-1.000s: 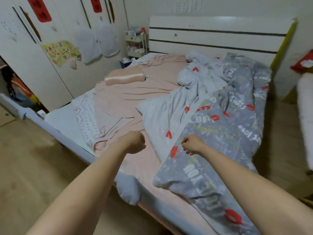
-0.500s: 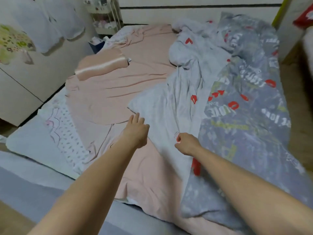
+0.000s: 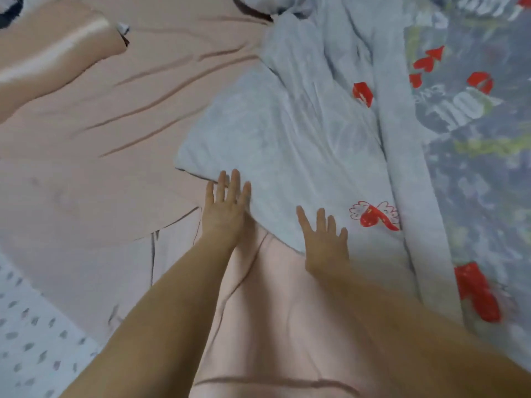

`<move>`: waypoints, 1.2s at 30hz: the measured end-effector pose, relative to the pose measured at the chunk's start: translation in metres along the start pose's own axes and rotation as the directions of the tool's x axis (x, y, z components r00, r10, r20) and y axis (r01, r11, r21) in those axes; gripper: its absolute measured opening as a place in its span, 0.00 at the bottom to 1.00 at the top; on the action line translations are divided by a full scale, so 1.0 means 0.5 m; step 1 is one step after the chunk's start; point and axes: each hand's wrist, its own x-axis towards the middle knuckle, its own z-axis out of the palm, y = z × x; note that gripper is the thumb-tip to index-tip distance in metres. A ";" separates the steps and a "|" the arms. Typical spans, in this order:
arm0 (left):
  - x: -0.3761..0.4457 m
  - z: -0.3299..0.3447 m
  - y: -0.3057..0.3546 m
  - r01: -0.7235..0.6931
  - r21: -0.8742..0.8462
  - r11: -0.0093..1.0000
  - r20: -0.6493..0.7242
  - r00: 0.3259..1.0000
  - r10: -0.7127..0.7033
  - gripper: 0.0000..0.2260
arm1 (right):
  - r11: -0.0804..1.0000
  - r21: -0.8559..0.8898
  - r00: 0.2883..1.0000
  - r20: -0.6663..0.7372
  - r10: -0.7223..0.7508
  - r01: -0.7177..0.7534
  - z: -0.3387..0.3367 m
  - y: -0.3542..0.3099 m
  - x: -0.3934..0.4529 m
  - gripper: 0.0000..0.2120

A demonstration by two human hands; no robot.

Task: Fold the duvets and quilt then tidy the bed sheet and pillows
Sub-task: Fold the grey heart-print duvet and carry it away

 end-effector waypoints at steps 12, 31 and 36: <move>0.184 -0.018 0.028 -0.214 0.129 0.968 -0.240 0.941 0.240 0.26 | 0.843 0.534 0.963 -0.258 0.084 0.069 -0.042 0.003 0.015 0.27; -0.516 -0.252 -0.100 -0.111 -0.184 0.977 0.182 0.973 0.145 0.13 | 0.947 0.116 0.943 0.110 -0.313 0.300 -0.325 -0.027 -0.512 0.15; -0.702 -0.238 -0.038 -0.060 -0.191 0.980 0.264 0.958 0.110 0.09 | 0.952 0.079 0.936 0.175 -0.307 0.297 -0.291 0.001 -0.660 0.18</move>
